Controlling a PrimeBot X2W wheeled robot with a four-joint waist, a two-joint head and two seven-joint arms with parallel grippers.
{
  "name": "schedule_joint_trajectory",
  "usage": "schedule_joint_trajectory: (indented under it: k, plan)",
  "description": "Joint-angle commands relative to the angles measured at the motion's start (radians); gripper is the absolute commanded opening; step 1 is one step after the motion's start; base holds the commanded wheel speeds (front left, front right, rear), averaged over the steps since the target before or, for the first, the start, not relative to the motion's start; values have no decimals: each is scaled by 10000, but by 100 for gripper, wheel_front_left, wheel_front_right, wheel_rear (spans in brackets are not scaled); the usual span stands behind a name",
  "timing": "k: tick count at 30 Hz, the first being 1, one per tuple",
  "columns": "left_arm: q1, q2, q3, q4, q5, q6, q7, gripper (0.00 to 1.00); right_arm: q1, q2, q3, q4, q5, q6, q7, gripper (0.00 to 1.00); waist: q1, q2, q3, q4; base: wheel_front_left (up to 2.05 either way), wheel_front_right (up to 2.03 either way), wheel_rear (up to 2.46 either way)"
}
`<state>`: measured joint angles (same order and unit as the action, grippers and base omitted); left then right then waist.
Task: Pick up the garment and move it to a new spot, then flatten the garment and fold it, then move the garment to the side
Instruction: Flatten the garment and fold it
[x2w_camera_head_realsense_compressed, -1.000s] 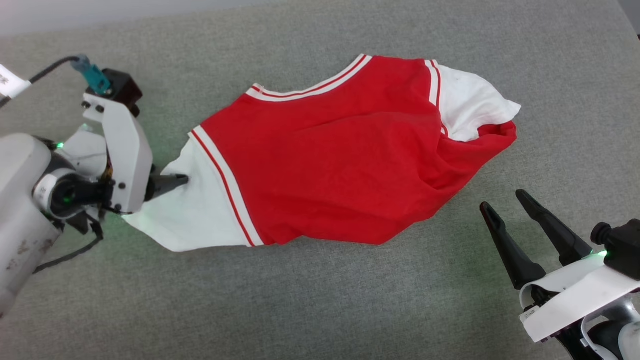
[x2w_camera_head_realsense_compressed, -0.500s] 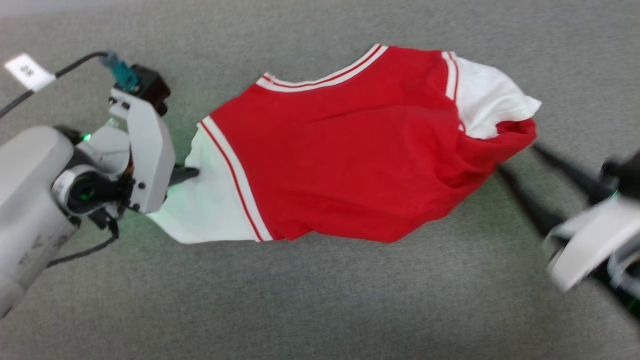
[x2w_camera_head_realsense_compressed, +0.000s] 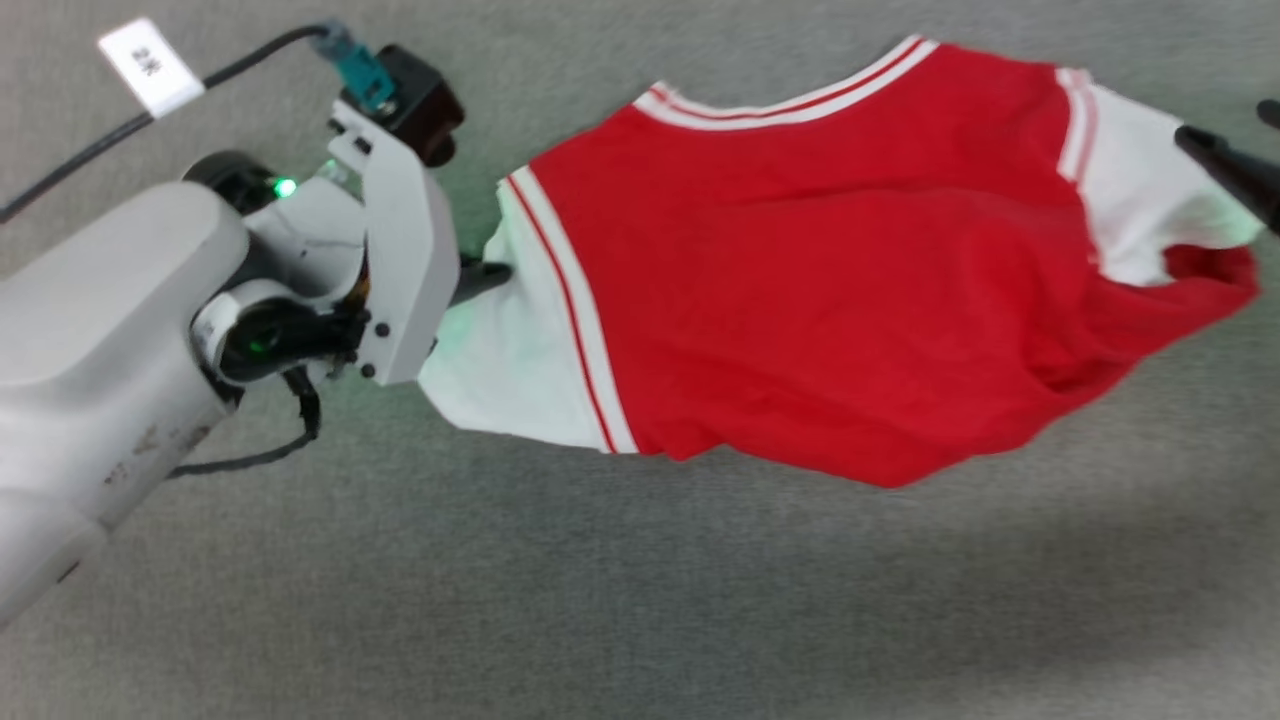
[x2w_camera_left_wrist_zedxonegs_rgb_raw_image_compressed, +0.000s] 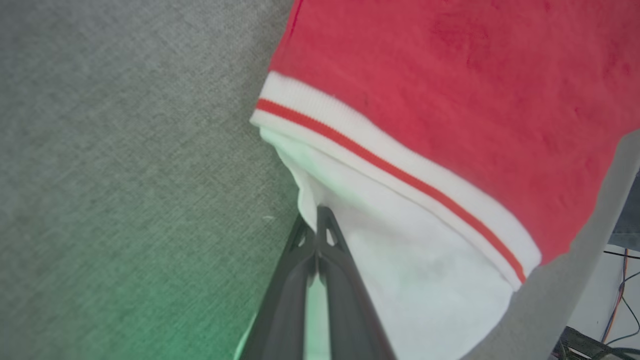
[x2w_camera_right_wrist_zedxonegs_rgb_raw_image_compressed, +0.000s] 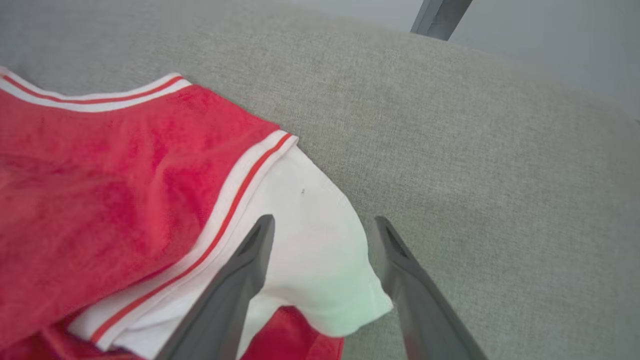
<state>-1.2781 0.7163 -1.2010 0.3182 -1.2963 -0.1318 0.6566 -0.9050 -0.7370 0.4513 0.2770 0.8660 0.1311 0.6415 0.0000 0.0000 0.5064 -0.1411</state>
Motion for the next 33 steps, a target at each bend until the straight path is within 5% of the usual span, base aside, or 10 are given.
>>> schedule_joint_trajectory:
  k: [1, 15, 17, 19, 26, 33]
  plan:
    - [-117, -7, -191, -29, -3, 23, -51, 0, -430, 95, 167, 467, 132, -7, 180, 100, 0, 0, 544, 511, 0, 0, 0]
    - [-512, -135, -834, -333, -147, 60, -491, 0, -1728, 473, 2223, 2647, 622, -2, 368, 100, 0, 0, 901, 788, 0, 0, 0]
    - [-536, -108, -851, -345, -190, 60, -514, 0, -1747, 455, 2497, 2643, 809, 3, 304, 40, 0, 0, 893, 754, 0, 0, 0]
    - [-544, -105, -868, -338, -226, 60, -569, 0, -1844, 379, 2690, 2652, 956, 3, 147, 0, 0, 0, 870, 735, 0, 0, 0]
    - [-442, -251, -831, -171, -404, 55, -1207, 0, -2197, 82, 3131, 2958, 1213, -8, -561, 0, 0, 0, 569, 714, 0, 0, 0]
    - [-487, -443, -726, 471, -442, 23, -3119, 0, -2624, 43, 3020, 3364, 1394, -7, -2076, 0, 0, 0, -256, 838, 0, 0, 0]
